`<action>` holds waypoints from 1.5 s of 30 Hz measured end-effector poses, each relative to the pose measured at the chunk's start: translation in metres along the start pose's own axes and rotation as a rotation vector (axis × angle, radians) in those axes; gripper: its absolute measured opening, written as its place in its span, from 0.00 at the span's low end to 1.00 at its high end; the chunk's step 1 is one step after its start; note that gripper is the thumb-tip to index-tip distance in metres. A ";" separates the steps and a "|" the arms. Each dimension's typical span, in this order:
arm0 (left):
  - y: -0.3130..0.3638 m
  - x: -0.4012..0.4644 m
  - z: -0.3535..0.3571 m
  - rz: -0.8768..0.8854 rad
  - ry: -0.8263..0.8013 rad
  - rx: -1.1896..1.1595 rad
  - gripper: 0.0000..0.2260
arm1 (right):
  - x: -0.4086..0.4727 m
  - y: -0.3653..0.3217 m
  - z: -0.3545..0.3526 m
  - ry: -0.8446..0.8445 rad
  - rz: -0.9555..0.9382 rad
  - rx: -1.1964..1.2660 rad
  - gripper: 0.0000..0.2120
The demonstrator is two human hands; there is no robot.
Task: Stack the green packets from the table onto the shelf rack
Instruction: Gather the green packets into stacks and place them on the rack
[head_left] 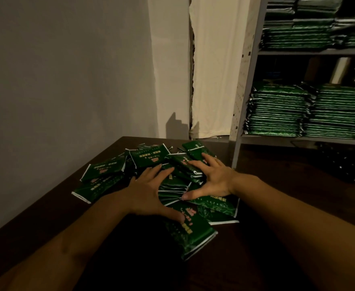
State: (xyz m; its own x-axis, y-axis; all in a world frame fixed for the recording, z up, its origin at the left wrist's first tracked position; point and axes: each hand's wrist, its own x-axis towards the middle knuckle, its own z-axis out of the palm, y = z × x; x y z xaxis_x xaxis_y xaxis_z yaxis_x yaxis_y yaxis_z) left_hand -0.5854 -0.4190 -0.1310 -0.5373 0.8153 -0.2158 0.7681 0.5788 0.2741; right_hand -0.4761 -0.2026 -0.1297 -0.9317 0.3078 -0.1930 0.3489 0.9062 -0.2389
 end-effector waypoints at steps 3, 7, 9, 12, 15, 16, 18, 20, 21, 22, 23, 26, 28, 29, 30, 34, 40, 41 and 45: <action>0.010 -0.009 0.011 0.035 0.098 -0.040 0.57 | -0.022 0.005 0.006 0.034 -0.041 -0.001 0.55; 0.024 -0.029 0.028 0.089 0.216 -0.126 0.52 | -0.054 0.012 0.018 0.092 -0.093 0.027 0.51; 0.030 -0.036 0.037 0.120 0.260 -0.150 0.51 | -0.068 0.017 0.021 0.109 -0.106 0.044 0.50; 0.050 -0.052 0.046 0.135 0.224 -0.119 0.53 | -0.096 0.025 0.025 0.128 -0.124 0.063 0.51; 0.075 -0.064 0.056 0.145 0.213 -0.090 0.54 | -0.123 0.039 0.025 0.165 -0.152 0.133 0.48; 0.085 -0.066 0.060 0.155 0.217 -0.084 0.55 | -0.133 0.046 0.025 0.175 -0.151 0.163 0.47; 0.105 -0.067 0.067 0.174 0.214 -0.063 0.54 | -0.150 0.062 0.025 0.200 -0.141 0.217 0.46; 0.132 -0.064 0.072 0.183 0.188 -0.031 0.53 | -0.169 0.084 0.024 0.221 -0.112 0.247 0.47; 0.142 -0.062 0.074 0.183 0.176 -0.020 0.54 | -0.176 0.091 0.023 0.223 -0.093 0.247 0.47; 0.160 -0.059 0.077 0.193 0.167 -0.014 0.55 | -0.188 0.104 0.020 0.228 -0.057 0.246 0.49; 0.174 -0.056 0.079 0.196 0.159 -0.018 0.56 | -0.196 0.114 0.017 0.230 -0.020 0.248 0.50; 0.213 -0.045 0.087 0.213 0.177 -0.019 0.60 | -0.220 0.144 0.007 0.273 0.129 0.253 0.49; 0.231 -0.038 0.089 0.216 0.214 -0.004 0.58 | -0.226 0.161 0.004 0.367 0.213 0.164 0.39; 0.238 -0.034 0.087 0.214 0.210 -0.012 0.55 | -0.227 0.171 0.003 0.417 0.246 0.093 0.33; 0.243 -0.029 0.085 0.204 0.185 -0.041 0.52 | -0.226 0.180 0.002 0.449 0.277 0.037 0.27; 0.247 -0.011 0.068 0.161 0.116 -0.082 0.41 | -0.217 0.187 -0.009 0.462 0.330 0.042 0.13; 0.238 0.007 0.066 0.136 0.200 -0.115 0.40 | -0.217 0.155 -0.005 0.380 0.193 0.053 0.32; 0.238 0.010 0.068 0.126 0.249 -0.113 0.39 | -0.219 0.153 -0.004 0.364 0.180 0.013 0.35; 0.242 0.010 0.072 0.132 0.427 0.008 0.42 | -0.229 0.149 -0.003 0.379 0.180 -0.120 0.41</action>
State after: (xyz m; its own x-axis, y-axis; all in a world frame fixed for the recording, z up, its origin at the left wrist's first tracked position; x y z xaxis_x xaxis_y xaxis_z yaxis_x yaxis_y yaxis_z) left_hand -0.3805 -0.2721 -0.1340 -0.5288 0.8178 0.2270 0.8415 0.4704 0.2656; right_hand -0.2109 -0.1368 -0.1185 -0.8362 0.5283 0.1472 0.5158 0.8488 -0.1163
